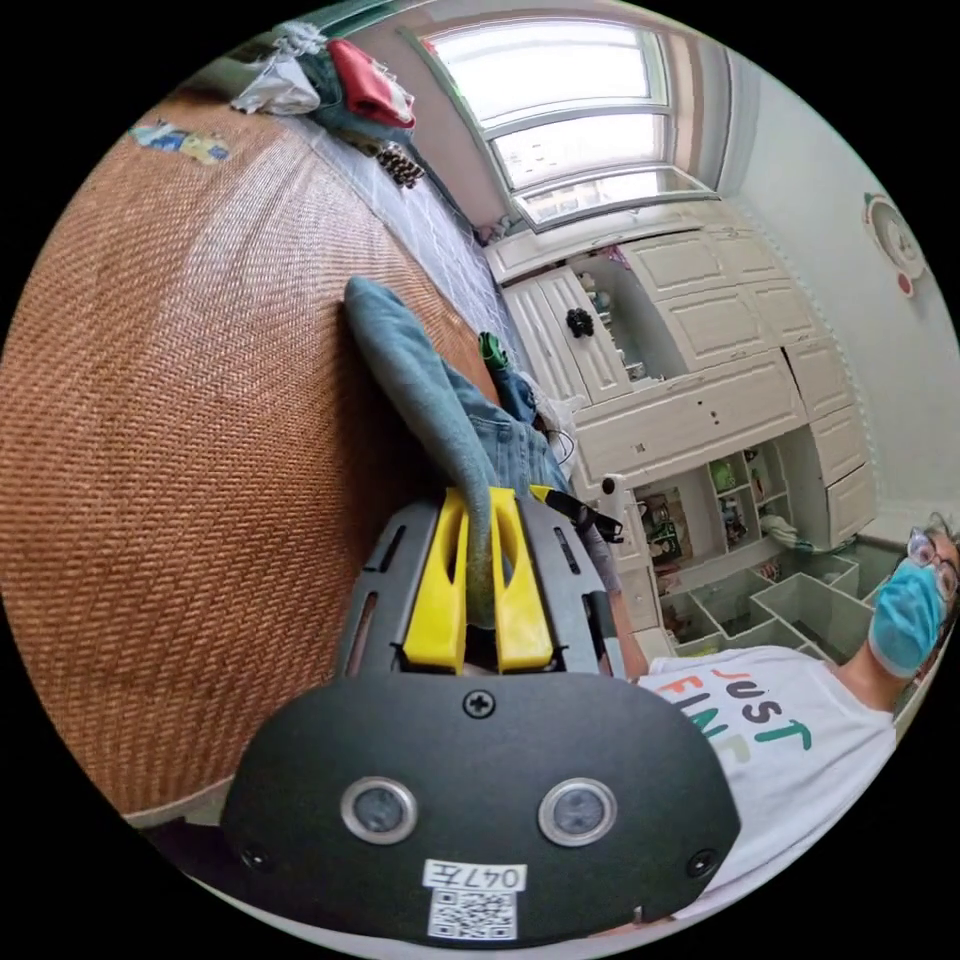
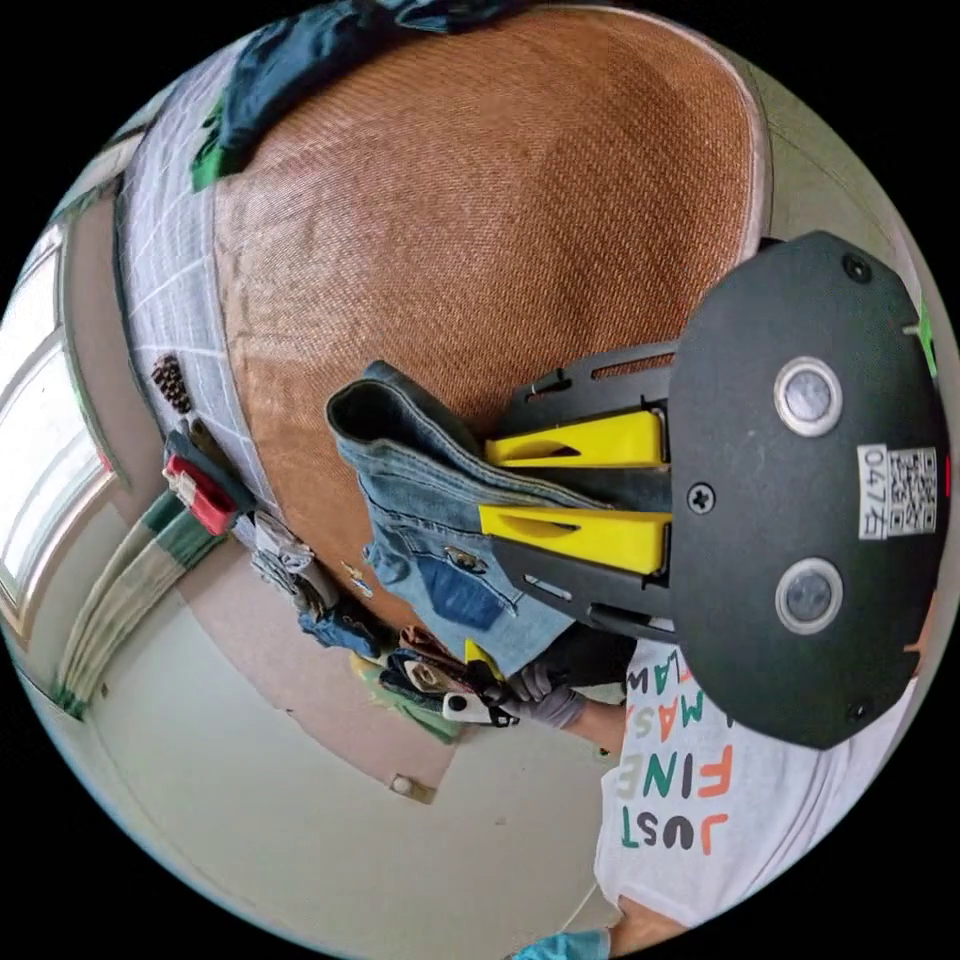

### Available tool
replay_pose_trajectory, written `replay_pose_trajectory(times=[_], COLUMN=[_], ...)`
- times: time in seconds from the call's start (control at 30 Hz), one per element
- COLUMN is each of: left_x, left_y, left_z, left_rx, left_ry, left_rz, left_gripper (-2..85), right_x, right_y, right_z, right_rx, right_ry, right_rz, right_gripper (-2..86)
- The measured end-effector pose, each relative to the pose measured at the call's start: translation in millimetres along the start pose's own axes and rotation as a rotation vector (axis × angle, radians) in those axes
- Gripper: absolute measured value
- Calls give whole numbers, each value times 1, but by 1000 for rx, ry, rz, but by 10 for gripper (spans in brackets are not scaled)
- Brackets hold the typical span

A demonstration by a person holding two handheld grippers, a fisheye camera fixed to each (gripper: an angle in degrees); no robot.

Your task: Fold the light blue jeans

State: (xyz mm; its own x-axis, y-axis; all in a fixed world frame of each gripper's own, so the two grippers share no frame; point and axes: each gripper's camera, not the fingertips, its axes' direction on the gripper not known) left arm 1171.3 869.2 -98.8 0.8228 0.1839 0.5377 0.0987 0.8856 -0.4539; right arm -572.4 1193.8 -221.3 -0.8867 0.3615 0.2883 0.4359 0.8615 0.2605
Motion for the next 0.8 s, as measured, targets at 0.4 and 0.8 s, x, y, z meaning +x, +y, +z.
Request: replay_pose_trajectory(times=[0.4,0.8], left_x=[206,107], left_y=[178,255], left_z=[-479,-727], left_rx=[622,1051], left_ry=[-316,-618], left_rz=[283,-238], left_gripper=[1,38], right_x=[-425,-686], right_y=[-275,-436], right_z=[31,244], right_rx=[-34,-97], right_ry=[-222,-267], right_rz=[-708,-681], right_gripper=[20,112])
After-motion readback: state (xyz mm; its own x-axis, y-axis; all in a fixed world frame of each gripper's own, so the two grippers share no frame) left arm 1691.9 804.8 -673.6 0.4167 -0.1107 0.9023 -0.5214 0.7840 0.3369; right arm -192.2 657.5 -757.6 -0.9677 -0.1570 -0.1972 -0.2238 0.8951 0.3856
